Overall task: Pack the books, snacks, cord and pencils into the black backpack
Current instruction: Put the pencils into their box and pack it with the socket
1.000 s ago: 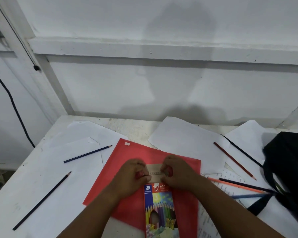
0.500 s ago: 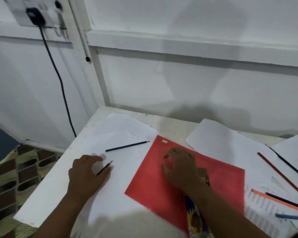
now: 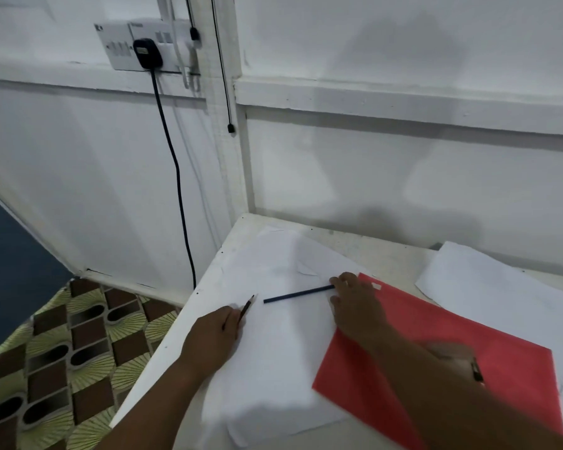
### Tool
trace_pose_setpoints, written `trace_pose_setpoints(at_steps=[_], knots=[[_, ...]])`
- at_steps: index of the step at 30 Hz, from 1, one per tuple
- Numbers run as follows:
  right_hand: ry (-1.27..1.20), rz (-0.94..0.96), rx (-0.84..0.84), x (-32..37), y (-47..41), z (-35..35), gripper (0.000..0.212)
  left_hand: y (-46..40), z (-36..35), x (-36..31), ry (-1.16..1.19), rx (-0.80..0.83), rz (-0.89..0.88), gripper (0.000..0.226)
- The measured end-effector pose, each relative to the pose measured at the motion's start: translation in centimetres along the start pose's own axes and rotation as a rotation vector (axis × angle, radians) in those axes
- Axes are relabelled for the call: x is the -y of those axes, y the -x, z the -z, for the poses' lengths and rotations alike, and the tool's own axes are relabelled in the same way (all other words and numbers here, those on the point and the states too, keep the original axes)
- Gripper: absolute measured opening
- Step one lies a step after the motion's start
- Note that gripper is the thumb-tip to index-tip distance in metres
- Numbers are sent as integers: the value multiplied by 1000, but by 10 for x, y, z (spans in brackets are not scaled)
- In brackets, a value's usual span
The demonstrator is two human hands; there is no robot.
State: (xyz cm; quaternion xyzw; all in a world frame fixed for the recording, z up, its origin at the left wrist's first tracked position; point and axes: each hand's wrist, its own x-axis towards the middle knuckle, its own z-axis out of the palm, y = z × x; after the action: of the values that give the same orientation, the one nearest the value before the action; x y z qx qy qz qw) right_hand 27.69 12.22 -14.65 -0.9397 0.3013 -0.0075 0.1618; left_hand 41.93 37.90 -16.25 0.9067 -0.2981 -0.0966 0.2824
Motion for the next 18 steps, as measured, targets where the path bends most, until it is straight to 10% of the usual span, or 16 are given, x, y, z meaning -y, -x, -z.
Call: trace_pose_setpoints(at_steps=[4, 18], knots=[[-123, 14, -157, -3, 1, -3, 4, -3, 1, 5, -23, 21, -19, 32], [-1240, -300, -317, -16, 57, 61, 9, -20, 22, -55, 333, 125, 165, 35]])
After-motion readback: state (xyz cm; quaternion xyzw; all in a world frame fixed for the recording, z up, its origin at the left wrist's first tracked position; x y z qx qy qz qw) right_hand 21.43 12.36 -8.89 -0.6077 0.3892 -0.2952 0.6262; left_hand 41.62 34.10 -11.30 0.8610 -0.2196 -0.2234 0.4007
